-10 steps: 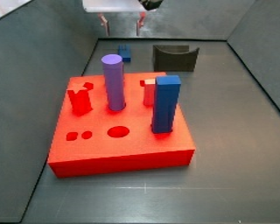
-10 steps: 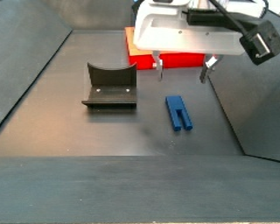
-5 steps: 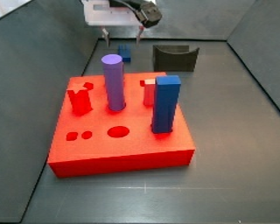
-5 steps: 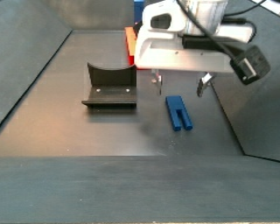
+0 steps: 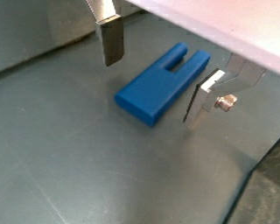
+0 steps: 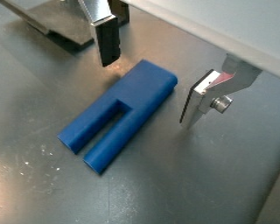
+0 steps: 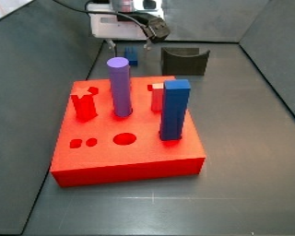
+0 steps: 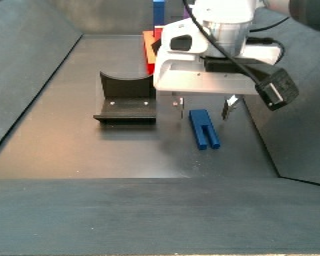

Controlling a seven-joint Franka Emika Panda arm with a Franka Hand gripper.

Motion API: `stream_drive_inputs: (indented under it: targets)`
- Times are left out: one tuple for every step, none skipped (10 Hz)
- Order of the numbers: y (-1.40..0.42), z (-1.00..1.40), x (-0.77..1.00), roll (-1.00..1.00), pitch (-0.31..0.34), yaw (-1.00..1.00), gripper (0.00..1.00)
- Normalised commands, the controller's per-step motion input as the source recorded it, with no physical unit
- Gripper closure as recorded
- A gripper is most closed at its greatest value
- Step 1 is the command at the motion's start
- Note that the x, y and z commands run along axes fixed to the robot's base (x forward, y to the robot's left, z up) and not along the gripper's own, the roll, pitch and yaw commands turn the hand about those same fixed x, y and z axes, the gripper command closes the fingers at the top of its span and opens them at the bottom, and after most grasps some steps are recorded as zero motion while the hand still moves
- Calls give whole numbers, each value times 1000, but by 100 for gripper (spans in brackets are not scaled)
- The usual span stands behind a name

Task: Pick up the square-circle object. Move up. Rotate the square-circle object. Place the square-circle object on the fixture. Regrasp the square-circle object. Move to above the board. Insert the square-circle object.
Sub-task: Rotate the square-circle object, then move up.

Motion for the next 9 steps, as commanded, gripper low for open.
stream_drive_inputs:
  targets:
    - [17,-287,31,-154,-102,9,0]
    - [20,-216,32,-160,-108,6,0]
    - [0,0,0,0,0,0,100]
    - [0,833,0,0,0,0,100]
    - [0,819,-9,0,8,0,100]
    - [0,734,-27,7,30,-3,100]
    - [1,574,-19,29,52,-4,100]
    - [4,444,-11,48,67,-5,100]
    - [4,262,-11,78,80,-5,100]
